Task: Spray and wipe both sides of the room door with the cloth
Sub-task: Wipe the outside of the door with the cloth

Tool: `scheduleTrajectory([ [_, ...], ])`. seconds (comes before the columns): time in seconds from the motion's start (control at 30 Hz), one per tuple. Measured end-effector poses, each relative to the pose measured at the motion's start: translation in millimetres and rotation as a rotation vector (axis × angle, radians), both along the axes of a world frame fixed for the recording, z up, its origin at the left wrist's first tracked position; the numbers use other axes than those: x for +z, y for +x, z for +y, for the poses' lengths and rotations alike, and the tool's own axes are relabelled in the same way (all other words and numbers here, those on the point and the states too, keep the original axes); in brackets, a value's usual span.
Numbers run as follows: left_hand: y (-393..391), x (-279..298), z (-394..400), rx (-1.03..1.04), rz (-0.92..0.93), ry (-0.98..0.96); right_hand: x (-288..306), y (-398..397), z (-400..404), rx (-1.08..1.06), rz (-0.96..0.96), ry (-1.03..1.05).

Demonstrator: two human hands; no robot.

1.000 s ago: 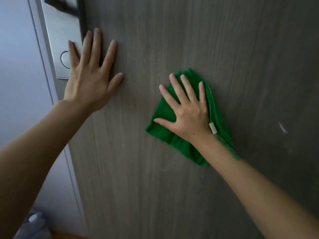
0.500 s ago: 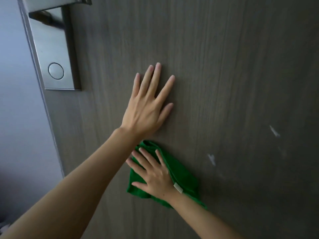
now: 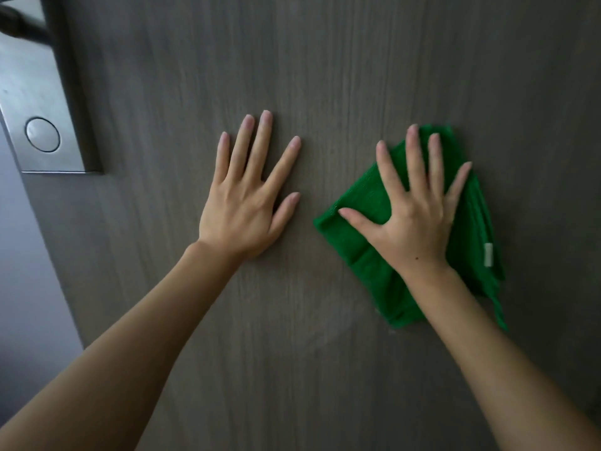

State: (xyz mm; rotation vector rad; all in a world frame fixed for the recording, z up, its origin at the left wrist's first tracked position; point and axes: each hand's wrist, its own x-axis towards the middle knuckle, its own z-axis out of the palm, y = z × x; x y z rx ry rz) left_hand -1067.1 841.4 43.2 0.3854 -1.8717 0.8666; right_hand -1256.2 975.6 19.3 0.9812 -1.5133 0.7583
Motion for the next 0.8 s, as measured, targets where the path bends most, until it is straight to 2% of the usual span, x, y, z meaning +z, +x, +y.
scheduleTrajectory([
  [0.13, 0, 0, 0, 0.004, -0.003, -0.007, -13, 8, -4, -0.019, -0.069, -0.051],
  [0.27, -1, -1, 0, -0.005, 0.009, -0.015, -61, 22, -11, 0.021, -0.068, 0.015],
  [0.4, -2, -2, -1, -0.013, 0.014, -0.019, -134, 31, -17, 0.039, 0.085, 0.22],
  [0.5, -1, -1, 0, -0.013, 0.01, -0.016, -160, 18, -12, 0.08, 0.271, 0.297],
  [0.63, -1, -1, 1, -0.002, 0.012, -0.011, -144, -11, 2, 0.108, 0.38, 0.317],
  [0.8, 0, 0, 2, -0.007, 0.012, -0.008, -52, -35, 22, 0.016, 0.142, 0.136],
])
